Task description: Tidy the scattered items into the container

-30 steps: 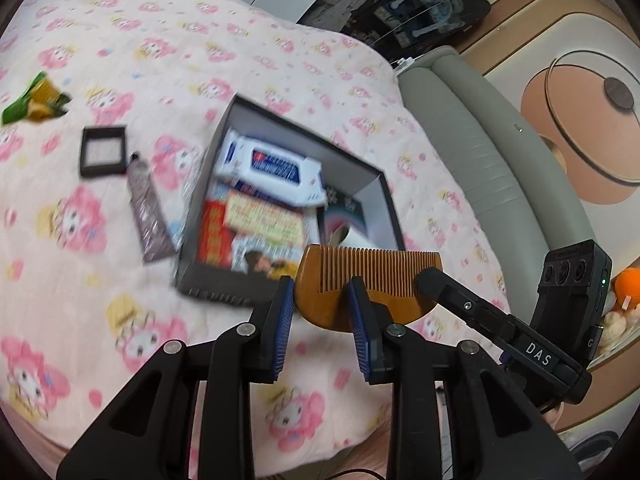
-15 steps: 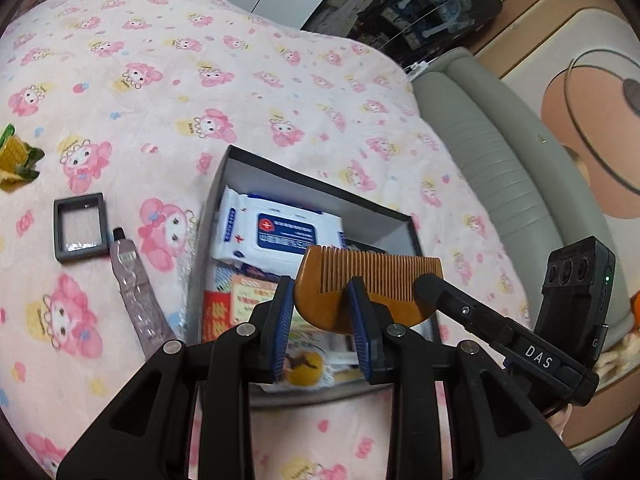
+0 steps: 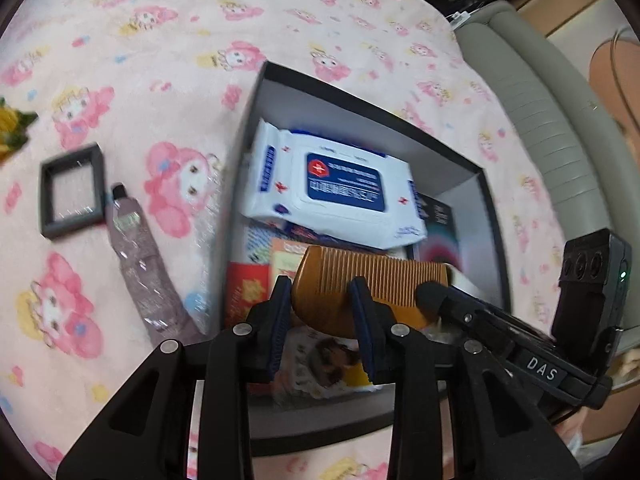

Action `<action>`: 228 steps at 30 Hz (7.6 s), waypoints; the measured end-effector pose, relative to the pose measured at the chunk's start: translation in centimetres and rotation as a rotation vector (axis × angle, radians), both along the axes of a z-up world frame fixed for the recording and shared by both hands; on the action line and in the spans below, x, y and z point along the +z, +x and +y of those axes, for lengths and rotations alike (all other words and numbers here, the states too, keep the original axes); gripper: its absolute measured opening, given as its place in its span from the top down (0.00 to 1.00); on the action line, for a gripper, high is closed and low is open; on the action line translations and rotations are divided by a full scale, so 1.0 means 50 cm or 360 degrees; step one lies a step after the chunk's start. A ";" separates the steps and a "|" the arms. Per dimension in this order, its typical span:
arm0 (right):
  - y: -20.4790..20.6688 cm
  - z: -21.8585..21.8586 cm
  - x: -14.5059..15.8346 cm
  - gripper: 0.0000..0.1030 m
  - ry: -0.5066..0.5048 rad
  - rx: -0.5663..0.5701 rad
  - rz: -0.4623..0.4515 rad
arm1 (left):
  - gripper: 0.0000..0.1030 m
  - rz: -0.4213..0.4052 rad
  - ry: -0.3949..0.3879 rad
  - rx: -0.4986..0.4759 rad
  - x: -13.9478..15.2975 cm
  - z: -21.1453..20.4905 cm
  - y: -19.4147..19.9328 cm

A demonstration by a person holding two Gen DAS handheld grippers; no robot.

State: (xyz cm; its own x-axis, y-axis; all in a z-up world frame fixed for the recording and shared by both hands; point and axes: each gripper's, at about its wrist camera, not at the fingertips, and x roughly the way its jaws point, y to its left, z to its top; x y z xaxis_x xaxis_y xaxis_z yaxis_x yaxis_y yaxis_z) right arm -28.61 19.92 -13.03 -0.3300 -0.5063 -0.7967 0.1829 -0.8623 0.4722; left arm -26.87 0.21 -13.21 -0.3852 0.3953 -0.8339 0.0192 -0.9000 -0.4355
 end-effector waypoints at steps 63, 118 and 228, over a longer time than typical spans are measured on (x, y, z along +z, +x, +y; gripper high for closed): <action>0.267 -0.031 0.181 0.59 0.0350 -0.0060 0.0328 | 0.63 0.0291 -0.0082 -0.0278 0.192 0.062 0.252; 0.089 -0.509 -0.037 0.59 0.0458 0.0389 0.0183 | 0.63 0.0156 -0.0006 0.0467 -0.032 -0.403 0.229; 0.171 -0.388 -0.158 0.58 0.0068 0.0295 -0.0222 | 0.58 -0.0111 0.0667 0.0691 -0.188 -0.414 0.348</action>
